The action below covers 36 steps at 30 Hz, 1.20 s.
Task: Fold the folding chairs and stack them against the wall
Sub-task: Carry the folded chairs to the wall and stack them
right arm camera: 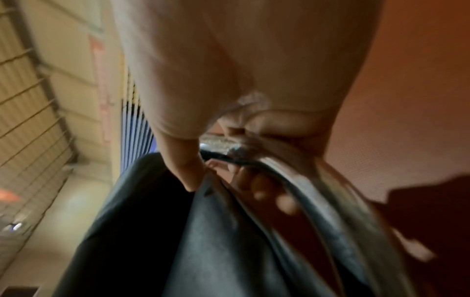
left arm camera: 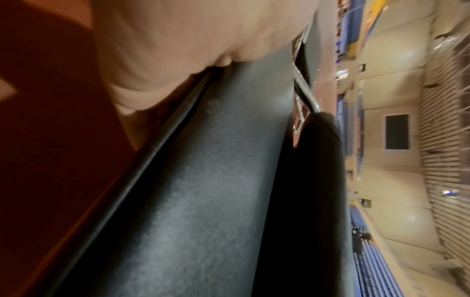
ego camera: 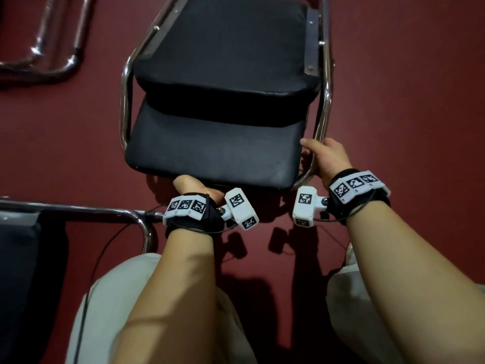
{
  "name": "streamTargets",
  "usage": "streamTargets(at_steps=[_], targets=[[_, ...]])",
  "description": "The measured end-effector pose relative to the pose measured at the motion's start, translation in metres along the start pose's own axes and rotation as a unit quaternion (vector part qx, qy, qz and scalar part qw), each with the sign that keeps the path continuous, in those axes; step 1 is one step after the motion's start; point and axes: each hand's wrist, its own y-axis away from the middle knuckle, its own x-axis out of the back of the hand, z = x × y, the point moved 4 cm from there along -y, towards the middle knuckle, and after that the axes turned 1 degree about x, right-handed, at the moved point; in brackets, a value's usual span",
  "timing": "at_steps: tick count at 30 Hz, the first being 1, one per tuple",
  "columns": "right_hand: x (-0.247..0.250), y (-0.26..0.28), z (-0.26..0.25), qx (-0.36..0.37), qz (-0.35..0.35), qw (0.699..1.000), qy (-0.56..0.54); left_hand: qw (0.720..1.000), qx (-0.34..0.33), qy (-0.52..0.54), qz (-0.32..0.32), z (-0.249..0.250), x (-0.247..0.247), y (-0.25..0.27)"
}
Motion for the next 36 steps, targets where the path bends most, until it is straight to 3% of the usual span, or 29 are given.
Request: streamTargets(at_steps=[2, 5, 8, 11, 16, 29, 36], targets=[[-0.007, -0.001, -0.003, 0.005, -0.003, 1.000, -0.015, 0.997, -0.007, 0.067, -0.039, 0.005, -0.005, 0.003], [-0.007, 0.003, -0.012, -0.003, 0.019, 0.999, -0.027, 0.998, -0.027, 0.034, -0.036, 0.014, -0.006, 0.028], [0.003, 0.015, -0.024, -0.022, 0.035, 0.998, -0.049, 0.999, -0.024, -0.025, -0.022, 0.011, -0.011, 0.063], [0.016, 0.033, -0.040, -0.042, 0.042, 0.996, -0.059, 0.998, 0.000, 0.056, 0.002, 0.006, -0.013, 0.083], [0.035, 0.080, -0.074, -0.114, 0.041, 0.987, -0.104, 0.999, 0.012, 0.027, 0.037, 0.020, -0.008, 0.140], [0.122, 0.213, -0.278, -0.236, 0.009, 0.962, -0.135, 0.995, 0.079, -0.028, 0.060, 0.056, -0.080, 0.421], [0.175, 0.243, -0.395, -0.270, 0.008, 0.958, -0.097, 0.998, 0.049, 0.010, 0.027, 0.063, -0.153, 0.554]])
